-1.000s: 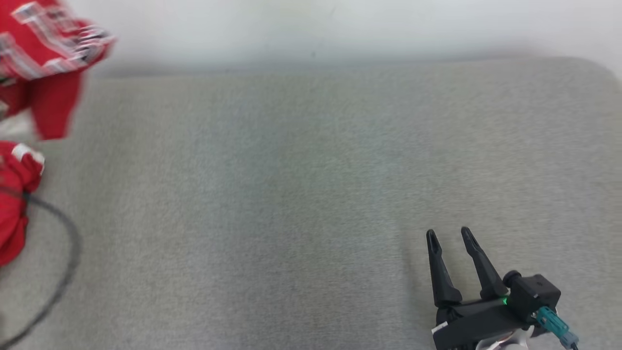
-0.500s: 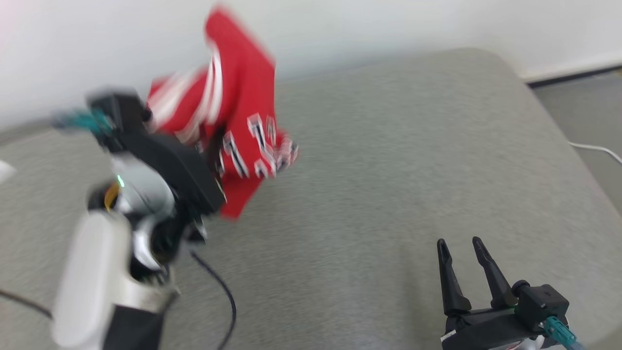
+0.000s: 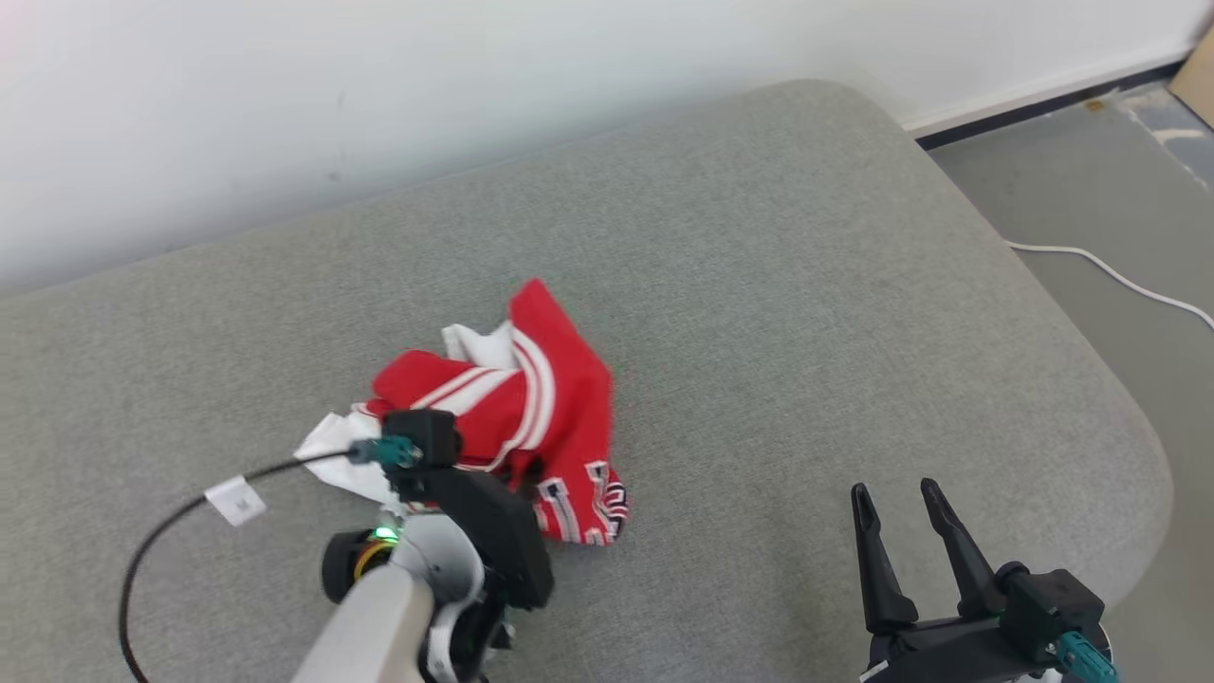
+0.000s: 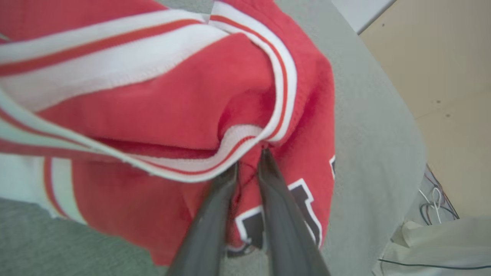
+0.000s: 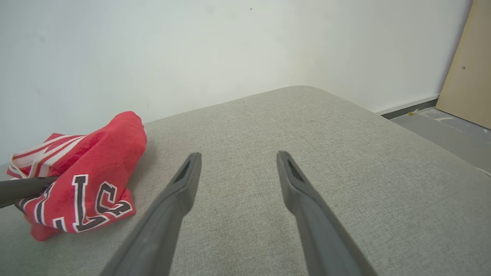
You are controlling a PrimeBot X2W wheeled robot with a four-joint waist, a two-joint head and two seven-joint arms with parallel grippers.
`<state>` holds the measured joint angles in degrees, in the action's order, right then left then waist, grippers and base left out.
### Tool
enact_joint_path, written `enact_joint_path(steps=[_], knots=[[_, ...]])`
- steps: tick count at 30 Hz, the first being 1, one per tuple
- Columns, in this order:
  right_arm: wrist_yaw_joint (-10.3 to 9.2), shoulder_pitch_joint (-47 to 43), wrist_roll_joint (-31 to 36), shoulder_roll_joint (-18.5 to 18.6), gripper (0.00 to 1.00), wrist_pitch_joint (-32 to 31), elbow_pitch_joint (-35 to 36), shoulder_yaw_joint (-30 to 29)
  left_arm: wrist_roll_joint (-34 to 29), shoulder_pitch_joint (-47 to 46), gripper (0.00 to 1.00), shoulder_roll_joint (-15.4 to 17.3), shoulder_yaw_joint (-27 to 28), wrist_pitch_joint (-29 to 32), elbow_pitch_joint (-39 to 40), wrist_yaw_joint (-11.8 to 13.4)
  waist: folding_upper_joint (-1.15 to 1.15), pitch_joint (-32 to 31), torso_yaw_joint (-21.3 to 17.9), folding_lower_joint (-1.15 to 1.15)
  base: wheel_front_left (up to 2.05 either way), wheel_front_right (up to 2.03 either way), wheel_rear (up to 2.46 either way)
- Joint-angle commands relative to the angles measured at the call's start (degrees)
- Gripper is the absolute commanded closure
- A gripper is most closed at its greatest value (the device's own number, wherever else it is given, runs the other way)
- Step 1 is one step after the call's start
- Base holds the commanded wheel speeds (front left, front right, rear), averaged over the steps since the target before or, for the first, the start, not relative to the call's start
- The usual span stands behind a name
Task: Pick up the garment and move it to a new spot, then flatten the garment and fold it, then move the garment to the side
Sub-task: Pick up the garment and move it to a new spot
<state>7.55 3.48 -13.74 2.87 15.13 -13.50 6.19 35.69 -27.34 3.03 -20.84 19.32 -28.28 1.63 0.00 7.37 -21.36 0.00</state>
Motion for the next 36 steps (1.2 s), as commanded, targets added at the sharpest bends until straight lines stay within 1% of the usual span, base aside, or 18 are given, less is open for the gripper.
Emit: enact_joint_path(steps=[1, 4, 6, 9, 10, 12, 14, 16, 19, 21, 23, 24, 26, 29, 33, 36], knots=[[-0.12, -0.4, 0.4, 0.0, 0.0, 0.0, -0.1, 0.2, 2.1, 0.9, 0.0, -0.2, -2.0, -3.6, -0.1, -1.4, 0.0, -2.0, 2.4, 0.0, 0.0, 0.0, 0.0], [-0.12, -1.0, 0.7, 0.1, 0.0, 0.0, -0.4, 0.1, 6.0, 2.2, 0.0, -0.1, -3.8, -9.8, 0.3, -1.6, 0.0, -3.5, 4.5, 0.0, 0.0, 0.0, 0.0], [-0.12, -1.4, 0.4, 0.0, 0.0, 0.0, -0.7, -0.1, 9.3, 3.3, 0.0, 0.0, -4.3, -13.9, 1.3, -2.3, 0.0, -4.4, 6.2, 0.0, 0.0, 0.0, 0.0], [-0.12, -2.3, 0.6, 0.1, 0.0, 0.0, -0.9, -0.8, 12.4, 5.8, 0.0, -0.1, -4.3, -20.0, 3.7, -3.7, 0.0, -5.6, 9.0, 0.0, 0.0, 0.0, 0.0], [-0.12, -2.7, 0.8, 0.1, 0.0, 0.0, -0.9, -1.3, 12.5, 6.8, 0.0, -0.1, -4.1, -22.1, 4.3, -4.2, 0.0, -6.0, 10.0, 0.0, 0.0, 0.0, 0.0], [-0.12, -3.2, 1.0, 0.0, 0.0, 0.0, -0.9, -2.0, 12.1, 9.0, 0.0, 0.1, -3.1, -26.5, 5.5, -4.3, 0.0, -6.5, 12.1, 0.0, 0.0, 0.0, 0.0], [-0.12, -3.6, 1.4, 0.0, 0.0, 0.0, -0.7, -2.6, 10.6, 11.3, 0.0, 1.2, -1.9, -30.9, 6.8, -4.1, 0.0, -7.0, 14.0, 0.0, 0.0, 0.0, 0.0], [-0.12, -3.9, 1.8, 0.1, 0.0, 0.0, -0.4, -3.3, 9.0, 13.6, 0.0, 2.2, -0.4, -33.5, 9.1, -4.9, 0.0, -7.3, 15.7, 0.0, 0.0, 0.0, 0.0], [-0.12, -4.7, 2.4, 0.0, 0.0, -0.2, 0.1, -4.8, 4.8, 18.0, 0.0, 3.7, 2.8, -34.5, 12.5, -4.8, 0.0, -7.7, 18.2, 0.0, 0.0, 0.0, 0.0], [-0.12, -5.0, 2.9, 0.0, 0.0, -0.4, 0.6, -5.5, 1.0, 20.8, 0.0, 3.8, 6.3, -34.5, 15.5, -4.7, 0.0, -7.9, 19.7, 0.0, 0.0, 0.0, 0.0], [-0.12, -5.5, 3.5, 0.1, 0.0, -0.7, 1.1, -6.2, -3.6, 24.0, 0.0, 3.6, 9.2, -34.5, 18.2, -5.2, 0.0, -8.1, 20.9, 0.0, 0.0, 0.0, 0.0], [-0.12, -5.5, 3.5, 0.1, 0.0, -0.7, 1.1, -6.2, -3.6, 24.0, 0.0, 3.6, 9.2, -34.5, 18.2, -5.2, 0.0, -8.1, 20.9, 0.0, 0.0, 0.0, 0.0], [-0.12, -6.4, 3.9, 0.0, 0.0, -1.0, 1.5, -6.9, -8.0, 26.9, 0.0, 3.0, 12.2, -34.5, 19.9, -5.2, 0.0, -8.3, 22.1, 0.0, 0.0, 0.0, 0.0], [-0.12, -7.5, 4.3, 0.0, 0.0, -1.3, 1.7, -7.7, -12.9, 30.6, 0.0, 1.9, 15.8, -34.5, 21.6, -5.7, 0.0, -8.8, 23.1, 0.0, 0.0, 0.0, 0.0], [-0.12, -9.2, 4.5, 0.1, 0.0, -1.5, 1.9, -7.9, -17.2, 34.0, 0.0, 1.0, 19.4, -34.6, 22.3, -6.4, 0.0, -9.4, 23.6, 0.0, 0.0, 0.0, 0.0], [-0.12, -10.2, 4.4, 0.0, 0.0, -1.7, 1.9, -7.9, -18.9, 35.8, 0.0, 0.4, 21.0, -34.5, 22.3, -7.1, 0.0, -9.8, 23.8, 0.0, 0.0, 0.0, 0.0]])
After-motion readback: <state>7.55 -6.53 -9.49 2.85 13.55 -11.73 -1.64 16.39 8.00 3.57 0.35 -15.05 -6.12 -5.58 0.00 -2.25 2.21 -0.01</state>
